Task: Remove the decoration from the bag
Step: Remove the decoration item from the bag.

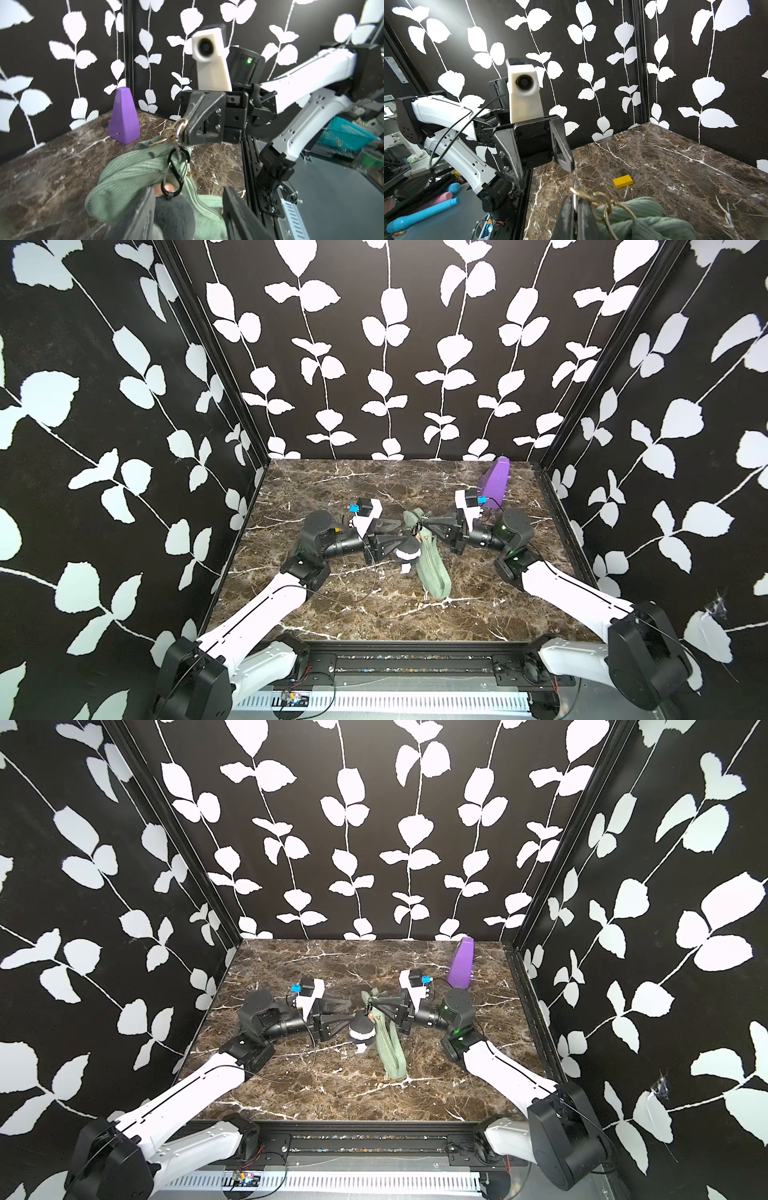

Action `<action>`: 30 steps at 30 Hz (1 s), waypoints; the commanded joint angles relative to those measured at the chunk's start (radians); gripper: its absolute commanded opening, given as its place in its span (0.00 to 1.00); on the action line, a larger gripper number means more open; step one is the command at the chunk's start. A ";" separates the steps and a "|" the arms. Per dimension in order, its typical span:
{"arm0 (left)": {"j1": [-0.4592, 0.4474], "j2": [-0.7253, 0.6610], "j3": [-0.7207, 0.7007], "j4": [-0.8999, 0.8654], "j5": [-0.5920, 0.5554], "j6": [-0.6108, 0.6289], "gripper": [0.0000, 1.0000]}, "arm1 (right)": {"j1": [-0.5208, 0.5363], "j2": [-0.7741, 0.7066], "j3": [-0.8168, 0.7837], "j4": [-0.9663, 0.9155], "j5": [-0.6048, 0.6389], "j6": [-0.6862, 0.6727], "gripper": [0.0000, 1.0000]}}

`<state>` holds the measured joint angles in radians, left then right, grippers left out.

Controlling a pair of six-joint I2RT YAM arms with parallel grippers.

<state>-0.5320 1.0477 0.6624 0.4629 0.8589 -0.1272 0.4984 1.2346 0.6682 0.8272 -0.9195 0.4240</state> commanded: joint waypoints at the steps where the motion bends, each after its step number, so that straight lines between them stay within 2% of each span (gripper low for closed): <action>1: -0.025 -0.030 -0.006 0.018 0.034 0.105 0.55 | 0.003 -0.040 0.013 0.097 -0.006 0.074 0.00; 7: -0.062 -0.022 0.009 -0.032 -0.020 0.158 0.58 | 0.010 -0.070 0.013 0.095 -0.012 0.112 0.00; 15: -0.132 0.010 0.057 -0.077 -0.081 0.196 0.56 | 0.045 -0.088 0.033 0.041 -0.018 0.094 0.00; 30: -0.142 -0.004 0.056 -0.082 -0.144 0.196 0.58 | 0.063 -0.127 0.044 -0.011 -0.037 0.069 0.00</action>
<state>-0.6682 1.0657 0.7048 0.3847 0.7429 0.0601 0.5514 1.1461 0.6796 0.7715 -0.9306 0.5087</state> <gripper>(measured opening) 0.573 0.062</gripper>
